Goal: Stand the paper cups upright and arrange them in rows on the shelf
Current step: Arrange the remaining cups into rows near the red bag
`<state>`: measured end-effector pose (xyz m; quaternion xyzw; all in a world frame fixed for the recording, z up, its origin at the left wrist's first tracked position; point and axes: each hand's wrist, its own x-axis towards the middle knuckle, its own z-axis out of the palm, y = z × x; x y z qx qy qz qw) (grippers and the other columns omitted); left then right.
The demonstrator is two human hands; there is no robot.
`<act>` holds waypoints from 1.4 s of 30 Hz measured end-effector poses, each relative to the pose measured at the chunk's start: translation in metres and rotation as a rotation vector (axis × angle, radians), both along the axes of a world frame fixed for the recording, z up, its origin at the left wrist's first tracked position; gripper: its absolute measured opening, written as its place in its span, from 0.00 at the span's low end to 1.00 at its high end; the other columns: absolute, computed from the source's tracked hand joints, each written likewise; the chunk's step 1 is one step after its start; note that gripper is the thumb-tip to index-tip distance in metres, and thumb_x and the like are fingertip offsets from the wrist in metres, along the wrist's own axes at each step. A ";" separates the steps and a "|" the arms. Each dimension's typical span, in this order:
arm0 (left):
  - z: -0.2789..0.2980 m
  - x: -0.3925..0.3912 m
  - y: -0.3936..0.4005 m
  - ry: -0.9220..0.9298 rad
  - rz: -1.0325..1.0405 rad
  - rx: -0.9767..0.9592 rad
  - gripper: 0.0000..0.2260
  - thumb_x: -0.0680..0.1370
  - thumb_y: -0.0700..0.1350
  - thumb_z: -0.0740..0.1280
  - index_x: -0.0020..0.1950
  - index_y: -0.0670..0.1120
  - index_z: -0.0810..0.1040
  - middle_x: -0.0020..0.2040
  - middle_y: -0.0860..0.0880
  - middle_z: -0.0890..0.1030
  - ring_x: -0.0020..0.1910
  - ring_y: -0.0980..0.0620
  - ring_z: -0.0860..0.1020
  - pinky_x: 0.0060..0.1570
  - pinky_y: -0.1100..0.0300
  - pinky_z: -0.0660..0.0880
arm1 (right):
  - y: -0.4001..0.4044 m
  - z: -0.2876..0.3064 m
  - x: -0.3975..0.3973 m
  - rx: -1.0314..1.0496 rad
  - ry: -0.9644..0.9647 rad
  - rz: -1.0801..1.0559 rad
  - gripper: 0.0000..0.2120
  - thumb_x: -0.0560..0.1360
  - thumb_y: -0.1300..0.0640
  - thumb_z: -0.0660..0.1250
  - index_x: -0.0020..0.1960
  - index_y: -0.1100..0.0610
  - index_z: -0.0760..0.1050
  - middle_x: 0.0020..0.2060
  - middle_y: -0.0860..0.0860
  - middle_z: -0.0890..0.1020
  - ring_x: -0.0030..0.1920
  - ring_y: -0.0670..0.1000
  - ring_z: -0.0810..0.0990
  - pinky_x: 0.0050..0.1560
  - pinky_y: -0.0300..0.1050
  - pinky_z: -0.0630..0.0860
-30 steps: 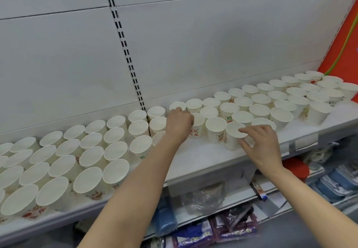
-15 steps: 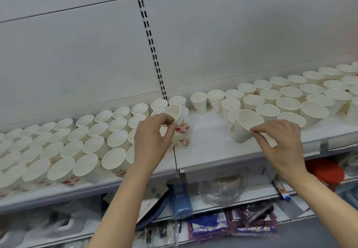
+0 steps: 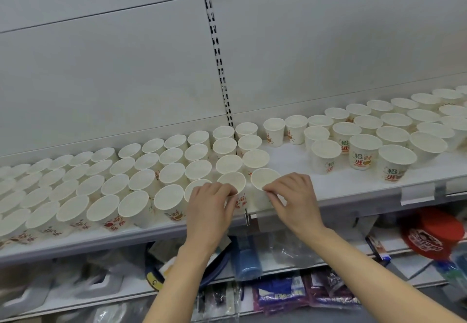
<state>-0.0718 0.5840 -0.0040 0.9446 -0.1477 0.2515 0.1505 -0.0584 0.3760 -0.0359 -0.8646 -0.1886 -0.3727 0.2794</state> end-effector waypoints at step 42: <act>0.025 0.246 -0.131 0.234 -0.147 0.422 0.11 0.77 0.46 0.65 0.57 0.56 0.81 0.52 0.53 0.82 0.57 0.49 0.71 0.56 0.57 0.62 | -0.104 0.048 0.225 -0.416 0.512 -0.214 0.06 0.71 0.48 0.68 0.42 0.49 0.81 0.40 0.51 0.81 0.51 0.54 0.74 0.52 0.46 0.63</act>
